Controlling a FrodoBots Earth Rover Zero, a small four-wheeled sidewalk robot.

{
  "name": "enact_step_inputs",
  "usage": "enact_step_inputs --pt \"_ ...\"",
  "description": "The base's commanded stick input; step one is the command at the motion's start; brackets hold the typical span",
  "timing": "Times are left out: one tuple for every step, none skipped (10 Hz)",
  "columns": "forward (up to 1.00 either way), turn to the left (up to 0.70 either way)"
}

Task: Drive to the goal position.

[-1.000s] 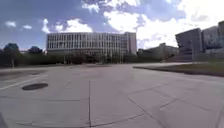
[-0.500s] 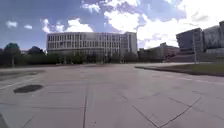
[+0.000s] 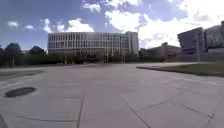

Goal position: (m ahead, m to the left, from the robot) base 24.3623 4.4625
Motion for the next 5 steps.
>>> enact_step_inputs --pt "0.7 0.0" --pt "0.7 0.0" --pt "0.7 0.0" --pt "0.7 0.0" --pt "0.7 0.0"
